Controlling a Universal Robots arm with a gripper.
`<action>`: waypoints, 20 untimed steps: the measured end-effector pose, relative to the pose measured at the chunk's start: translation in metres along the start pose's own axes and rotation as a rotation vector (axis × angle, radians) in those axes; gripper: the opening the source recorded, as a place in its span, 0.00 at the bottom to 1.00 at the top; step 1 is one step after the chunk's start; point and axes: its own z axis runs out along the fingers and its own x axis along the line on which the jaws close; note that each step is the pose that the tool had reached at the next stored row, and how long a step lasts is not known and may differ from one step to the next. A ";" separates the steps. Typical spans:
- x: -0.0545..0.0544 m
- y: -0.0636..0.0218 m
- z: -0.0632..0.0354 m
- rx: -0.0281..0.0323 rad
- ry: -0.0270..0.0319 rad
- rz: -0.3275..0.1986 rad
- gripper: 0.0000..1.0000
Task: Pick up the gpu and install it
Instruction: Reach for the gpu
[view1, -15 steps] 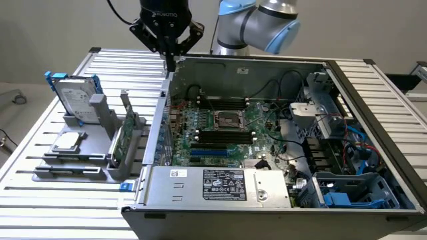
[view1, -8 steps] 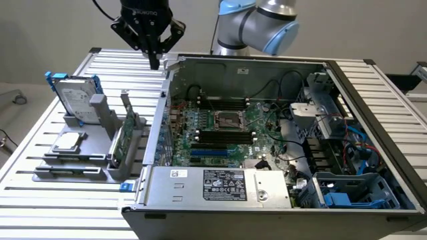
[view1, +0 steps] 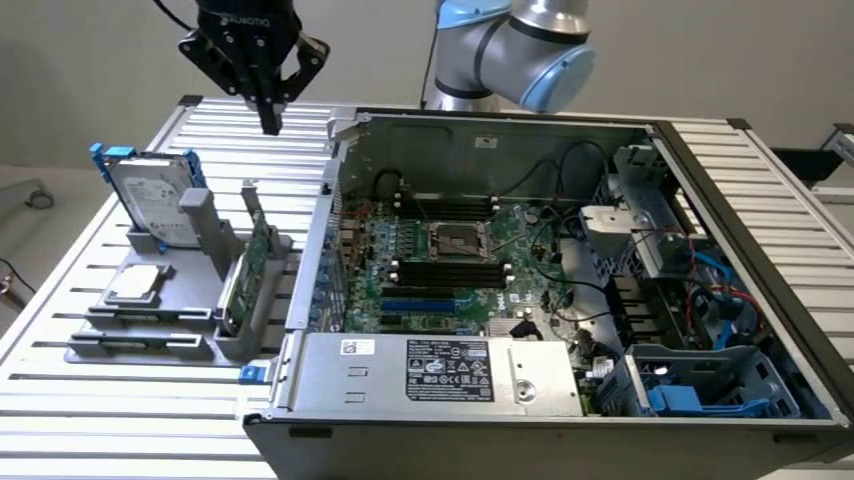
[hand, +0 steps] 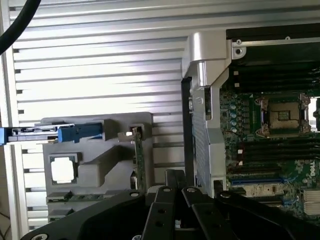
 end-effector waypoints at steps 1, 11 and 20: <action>0.005 0.0004 0.0002 0.0002 0.0011 0.000 0.11; 0.048 0.0089 0.0034 0.0003 0.0044 0.000 0.11; 0.051 0.0105 0.0036 0.0765 0.0210 -0.059 0.11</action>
